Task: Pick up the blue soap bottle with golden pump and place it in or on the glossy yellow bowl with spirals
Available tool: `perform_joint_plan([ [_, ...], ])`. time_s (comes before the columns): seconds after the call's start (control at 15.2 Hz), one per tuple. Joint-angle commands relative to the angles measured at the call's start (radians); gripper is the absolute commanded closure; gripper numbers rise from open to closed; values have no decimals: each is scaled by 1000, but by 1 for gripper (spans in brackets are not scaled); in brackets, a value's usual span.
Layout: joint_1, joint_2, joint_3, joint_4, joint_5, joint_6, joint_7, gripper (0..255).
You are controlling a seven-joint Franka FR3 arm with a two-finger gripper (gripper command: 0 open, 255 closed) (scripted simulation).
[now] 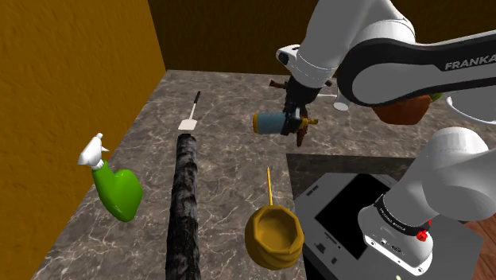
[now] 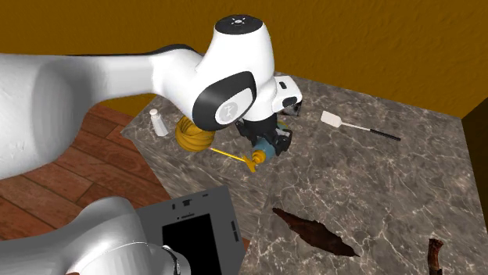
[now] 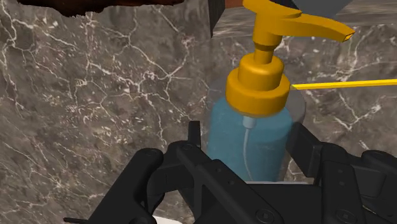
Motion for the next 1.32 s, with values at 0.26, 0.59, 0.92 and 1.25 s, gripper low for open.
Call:
perform_joint_plan([
  [0.26,0,-19,-8,63,-2,-82,-6,255],
  [0.59,61,-66,92,53,51,-121,114,255],
  [0.92,116,-80,199,74,103,-156,238,255],
  [1.25,156,-61,312,125,147,-183,365,255],
])
